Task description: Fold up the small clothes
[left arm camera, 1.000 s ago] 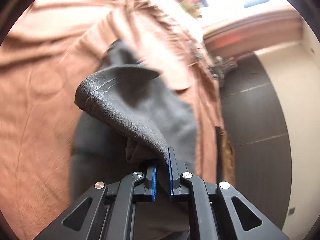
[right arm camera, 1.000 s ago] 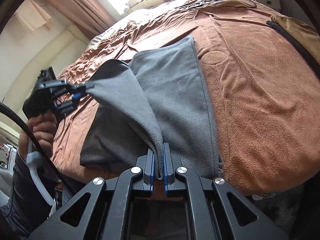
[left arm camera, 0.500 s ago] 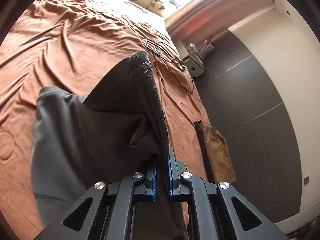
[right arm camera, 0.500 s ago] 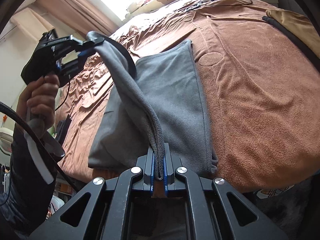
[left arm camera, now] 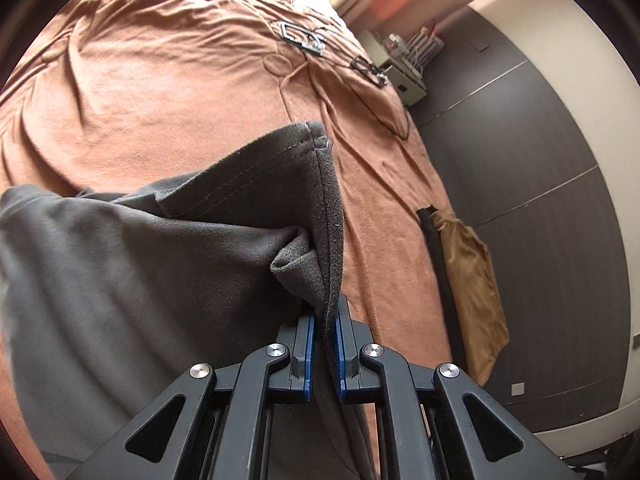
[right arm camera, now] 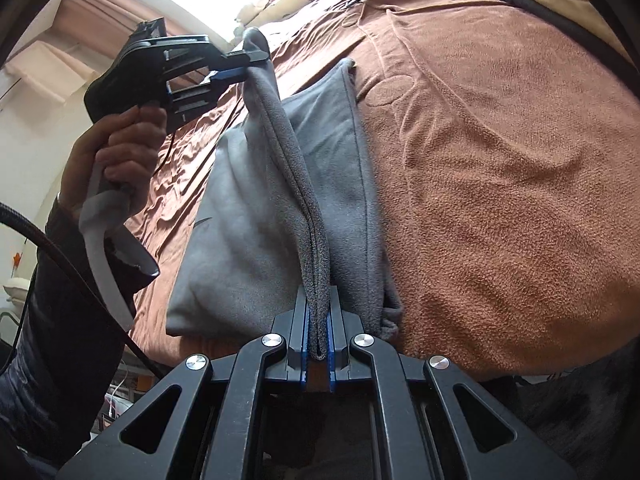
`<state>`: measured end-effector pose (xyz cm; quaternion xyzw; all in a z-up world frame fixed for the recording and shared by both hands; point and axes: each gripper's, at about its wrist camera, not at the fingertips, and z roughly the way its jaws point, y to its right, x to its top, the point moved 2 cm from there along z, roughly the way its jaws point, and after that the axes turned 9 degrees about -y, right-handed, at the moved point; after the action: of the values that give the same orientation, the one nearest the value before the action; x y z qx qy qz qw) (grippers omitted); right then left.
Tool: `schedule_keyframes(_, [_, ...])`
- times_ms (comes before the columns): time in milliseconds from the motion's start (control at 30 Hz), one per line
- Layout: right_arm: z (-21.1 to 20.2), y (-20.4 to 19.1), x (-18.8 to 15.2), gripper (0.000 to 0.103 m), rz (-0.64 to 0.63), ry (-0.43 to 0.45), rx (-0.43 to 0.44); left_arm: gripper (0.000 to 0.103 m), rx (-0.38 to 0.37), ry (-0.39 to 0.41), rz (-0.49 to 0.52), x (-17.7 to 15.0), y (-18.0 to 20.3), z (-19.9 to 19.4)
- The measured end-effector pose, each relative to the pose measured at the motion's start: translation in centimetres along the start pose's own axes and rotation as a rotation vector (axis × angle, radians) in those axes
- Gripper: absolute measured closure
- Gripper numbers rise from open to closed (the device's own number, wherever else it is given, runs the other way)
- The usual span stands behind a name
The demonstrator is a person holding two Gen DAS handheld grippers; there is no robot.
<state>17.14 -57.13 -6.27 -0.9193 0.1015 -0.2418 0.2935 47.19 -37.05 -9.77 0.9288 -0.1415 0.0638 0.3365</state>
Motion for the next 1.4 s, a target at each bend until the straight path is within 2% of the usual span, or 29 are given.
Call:
schedule_keyframes(300, [0.5,1.3,0.1,0.1,0.032,-0.016,0.019,0.094,0.045,-0.069,-0.016,1.8,-0.9,5.4])
schedule_keyframes(400, [0.6,1.6,0.0,0.1,0.038,-0.021,0.023,0.088,0.046,-0.098,-0.016,1.9,-1.1,6.0])
schedule_keyframes(467, [0.6,1.6,-0.1,0.1,0.038,-0.022,0.024,0.07,0.013,-0.099,-0.013,1.8,-1.2,5.5])
schedule_keyframes(533, [0.6,1.4,0.0,0.1,0.038,-0.019,0.023,0.055,0.021,-0.081,-0.006,1.5,-1.5,4.4])
schedule_keyframes(767, [0.1,1.5,-0.3,0.1,0.041,-0.004,0.017,0.055,0.078,-0.037,-0.021,-0.9,-4.6,-0.3])
schedule_keyframes(933, [-0.3,0.4,-0.2,0.097,0.02,-0.02,-0.04,0.055,0.114,-0.028,-0.061,-3.9,-8.1,-3.2])
schedule_keyframes(967, [-0.4,0.1,-0.1,0.093,0.013,-0.024,-0.059,0.055,0.123,-0.026,-0.068,-4.6,-8.9,-3.7])
schedule_keyframes(1033, [-0.8,-0.1,0.1,0.077,0.011,-0.017,-0.083,0.055,0.13,-0.024,-0.088,-6.0,-10.2,-4.6])
schedule_keyframes(1100, [-1.2,-0.2,0.3,0.047,0.011,-0.003,-0.086,0.055,0.131,-0.016,-0.111,-7.4,-11.5,-5.6])
schedule_keyframes(1200, [-1.4,-0.3,0.6,0.046,0.013,0.012,-0.095,0.055,0.139,-0.001,-0.136,-9.6,-13.0,-7.0])
schedule_keyframes(1400, [-0.5,-0.1,1.6,0.046,0.01,-0.015,-0.076,0.054,0.119,0.027,-0.196,-13.4,-15.1,-8.7])
